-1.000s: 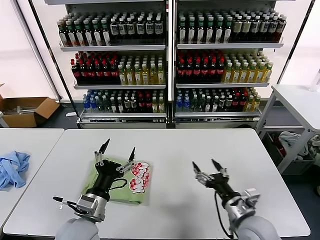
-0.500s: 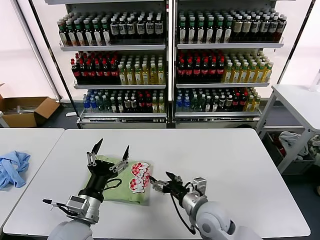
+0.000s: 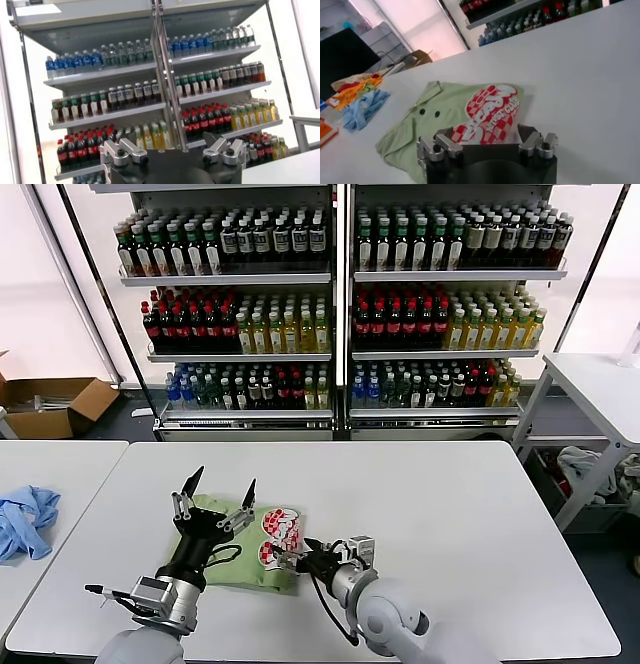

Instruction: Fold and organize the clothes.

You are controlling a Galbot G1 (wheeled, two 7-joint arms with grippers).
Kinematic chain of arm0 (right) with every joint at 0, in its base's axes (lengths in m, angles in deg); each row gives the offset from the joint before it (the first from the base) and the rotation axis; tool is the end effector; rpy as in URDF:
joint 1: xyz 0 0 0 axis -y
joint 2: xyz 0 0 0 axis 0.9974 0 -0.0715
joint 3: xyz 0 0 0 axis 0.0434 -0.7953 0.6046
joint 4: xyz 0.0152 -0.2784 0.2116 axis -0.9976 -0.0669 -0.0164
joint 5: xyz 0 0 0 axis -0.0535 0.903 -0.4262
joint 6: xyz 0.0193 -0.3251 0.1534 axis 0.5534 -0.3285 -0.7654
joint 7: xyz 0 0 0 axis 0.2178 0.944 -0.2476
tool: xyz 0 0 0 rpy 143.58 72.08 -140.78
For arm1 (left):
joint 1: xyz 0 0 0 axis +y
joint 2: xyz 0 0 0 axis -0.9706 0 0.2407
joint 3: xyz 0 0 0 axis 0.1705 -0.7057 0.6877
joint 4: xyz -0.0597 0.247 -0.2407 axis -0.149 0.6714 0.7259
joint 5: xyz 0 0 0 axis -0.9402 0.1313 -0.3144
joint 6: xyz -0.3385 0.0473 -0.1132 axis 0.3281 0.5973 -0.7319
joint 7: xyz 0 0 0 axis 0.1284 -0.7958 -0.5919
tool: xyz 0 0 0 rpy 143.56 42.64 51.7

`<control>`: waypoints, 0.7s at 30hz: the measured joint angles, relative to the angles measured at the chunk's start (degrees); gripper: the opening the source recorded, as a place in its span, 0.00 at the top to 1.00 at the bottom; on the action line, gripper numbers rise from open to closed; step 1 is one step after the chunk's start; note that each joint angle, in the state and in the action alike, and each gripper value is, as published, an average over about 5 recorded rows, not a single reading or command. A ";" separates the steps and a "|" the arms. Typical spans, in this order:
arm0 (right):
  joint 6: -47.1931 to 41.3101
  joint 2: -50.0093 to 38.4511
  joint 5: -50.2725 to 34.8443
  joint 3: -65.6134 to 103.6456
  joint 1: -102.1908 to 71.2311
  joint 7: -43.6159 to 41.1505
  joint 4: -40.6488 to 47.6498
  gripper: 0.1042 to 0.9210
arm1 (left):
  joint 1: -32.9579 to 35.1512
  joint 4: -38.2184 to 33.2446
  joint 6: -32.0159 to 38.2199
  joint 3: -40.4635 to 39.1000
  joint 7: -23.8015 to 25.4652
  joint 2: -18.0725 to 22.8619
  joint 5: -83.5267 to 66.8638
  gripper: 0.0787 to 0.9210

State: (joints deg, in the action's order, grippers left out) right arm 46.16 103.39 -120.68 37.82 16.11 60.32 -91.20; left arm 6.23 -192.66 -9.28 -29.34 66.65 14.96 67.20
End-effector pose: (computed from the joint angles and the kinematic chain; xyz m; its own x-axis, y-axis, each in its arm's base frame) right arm 0.3111 0.1212 -0.2886 -0.6226 -0.6363 0.4555 -0.4369 0.7655 0.4723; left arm 0.2087 0.0136 -0.2102 -0.9832 0.1716 -0.0619 0.1578 0.9703 0.1836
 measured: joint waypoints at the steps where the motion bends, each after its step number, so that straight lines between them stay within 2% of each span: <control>1: -0.09 0.38 0.00 -0.11 0.18 0.02 0.51 0.12 | 0.05 0.00 -0.05 0.02 0.01 0.03 -0.02 0.12; 13: -0.30 3.72 1.02 -0.89 1.71 -0.23 5.05 0.13 | 0.50 -0.05 -0.75 0.16 0.18 0.28 -0.50 0.12; 17: -0.39 4.13 1.17 -1.01 1.81 -0.26 5.77 0.22 | 0.53 -0.06 -1.05 0.20 0.26 0.28 -0.88 0.12; 21: -0.44 4.27 1.31 -1.05 1.84 -0.24 6.32 0.36 | 0.51 0.02 -1.23 0.15 0.48 0.35 -1.15 0.12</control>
State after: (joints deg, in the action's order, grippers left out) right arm 45.72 107.66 -119.37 36.77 17.95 60.07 -84.88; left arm 6.75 -192.64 -10.51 -29.18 67.14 15.32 66.05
